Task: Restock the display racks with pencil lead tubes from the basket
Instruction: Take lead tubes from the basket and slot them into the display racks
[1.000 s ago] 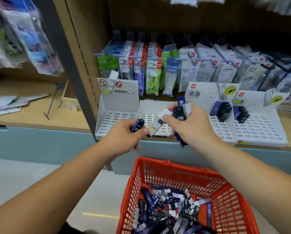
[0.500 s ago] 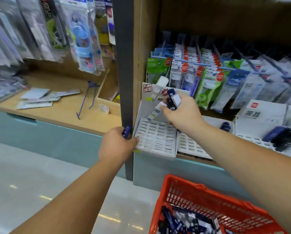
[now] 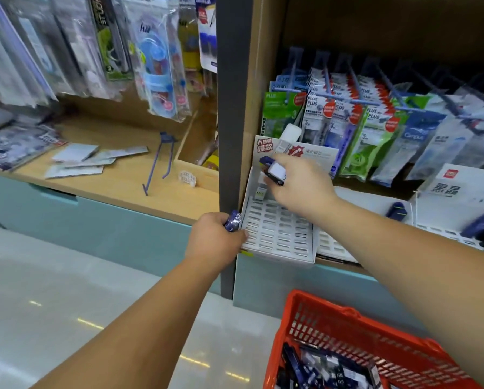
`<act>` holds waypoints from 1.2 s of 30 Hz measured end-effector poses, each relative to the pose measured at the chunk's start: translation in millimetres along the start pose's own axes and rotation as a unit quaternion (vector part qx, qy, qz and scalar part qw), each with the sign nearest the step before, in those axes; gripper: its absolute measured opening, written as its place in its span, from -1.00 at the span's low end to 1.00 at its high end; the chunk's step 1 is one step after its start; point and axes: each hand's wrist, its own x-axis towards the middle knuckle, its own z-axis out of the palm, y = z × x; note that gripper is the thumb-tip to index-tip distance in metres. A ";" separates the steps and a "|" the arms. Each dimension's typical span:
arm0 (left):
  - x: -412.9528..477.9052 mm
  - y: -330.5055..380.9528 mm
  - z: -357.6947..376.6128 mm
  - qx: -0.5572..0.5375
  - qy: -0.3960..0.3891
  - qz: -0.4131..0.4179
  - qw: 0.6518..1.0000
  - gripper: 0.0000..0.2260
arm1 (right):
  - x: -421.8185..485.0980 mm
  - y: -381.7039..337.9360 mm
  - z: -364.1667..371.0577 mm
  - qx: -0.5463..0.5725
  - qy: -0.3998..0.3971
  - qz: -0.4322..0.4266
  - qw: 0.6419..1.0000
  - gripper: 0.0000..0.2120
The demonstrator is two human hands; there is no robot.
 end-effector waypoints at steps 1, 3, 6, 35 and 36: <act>-1.0 1.3 -1.1 -0.005 -0.003 -0.006 1.000 -0.90 | 1.5 -3.3 2.8 -0.016 0.004 -0.004 1.000 -0.64; -3.5 3.4 -4.7 -0.009 -0.008 -0.010 1.000 -0.90 | 3.9 -8.9 7.8 -0.027 0.009 -0.002 1.000 -0.57; -7.8 8.8 -11.8 -0.019 -0.023 -0.002 1.000 -0.89 | 3.8 -11.0 8.8 -0.025 -0.010 0.009 1.000 -0.51; -65.9 112.3 34.5 -0.161 -0.116 0.055 0.979 -0.65 | -89.0 27.0 -95.2 0.554 0.002 0.309 0.773 -0.92; -63.7 115.4 35.7 -0.154 -0.090 0.081 0.981 -0.65 | -96.0 31.4 -94.6 0.513 -0.023 0.298 0.805 -0.90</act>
